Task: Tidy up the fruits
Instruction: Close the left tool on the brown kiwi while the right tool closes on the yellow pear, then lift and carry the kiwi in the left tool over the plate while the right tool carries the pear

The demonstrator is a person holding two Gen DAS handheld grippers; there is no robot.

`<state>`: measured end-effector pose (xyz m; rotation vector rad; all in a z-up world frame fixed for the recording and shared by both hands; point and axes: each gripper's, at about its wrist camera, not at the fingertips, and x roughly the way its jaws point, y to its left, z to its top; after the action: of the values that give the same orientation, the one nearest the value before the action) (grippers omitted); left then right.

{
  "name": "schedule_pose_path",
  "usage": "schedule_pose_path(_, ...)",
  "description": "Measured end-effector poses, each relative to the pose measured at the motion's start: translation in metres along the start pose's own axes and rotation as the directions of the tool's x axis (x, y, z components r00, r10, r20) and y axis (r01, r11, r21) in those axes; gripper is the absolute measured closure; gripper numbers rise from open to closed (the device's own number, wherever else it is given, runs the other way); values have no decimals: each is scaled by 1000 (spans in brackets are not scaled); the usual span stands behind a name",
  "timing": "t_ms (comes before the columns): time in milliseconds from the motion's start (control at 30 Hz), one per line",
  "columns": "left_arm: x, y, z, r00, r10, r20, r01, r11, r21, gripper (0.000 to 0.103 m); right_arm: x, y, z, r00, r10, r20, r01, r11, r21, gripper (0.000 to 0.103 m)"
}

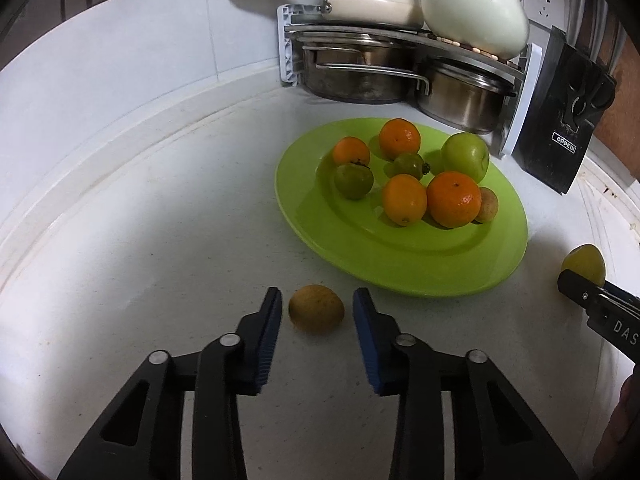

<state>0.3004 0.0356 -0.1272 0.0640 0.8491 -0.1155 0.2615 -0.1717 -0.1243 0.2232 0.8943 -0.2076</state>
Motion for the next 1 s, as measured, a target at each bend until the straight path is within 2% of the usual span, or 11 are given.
schedule_pose_path(200,1,-1,1,1000,-5,0,5,1000,5,74,0,0,1,1000,13,7,-13,1000,-8,52)
schedule_pose_path(633,-13,-3,1,999,-21,25,20,1000,15,74,-4,-1,-1,1000,31,-3,-31,999,-7,53)
schedule_pose_path(1000,-47,1,-4,998,-35,53,35,999,5,74,-37,7,1,995,85,51,-81,994,-66,53)
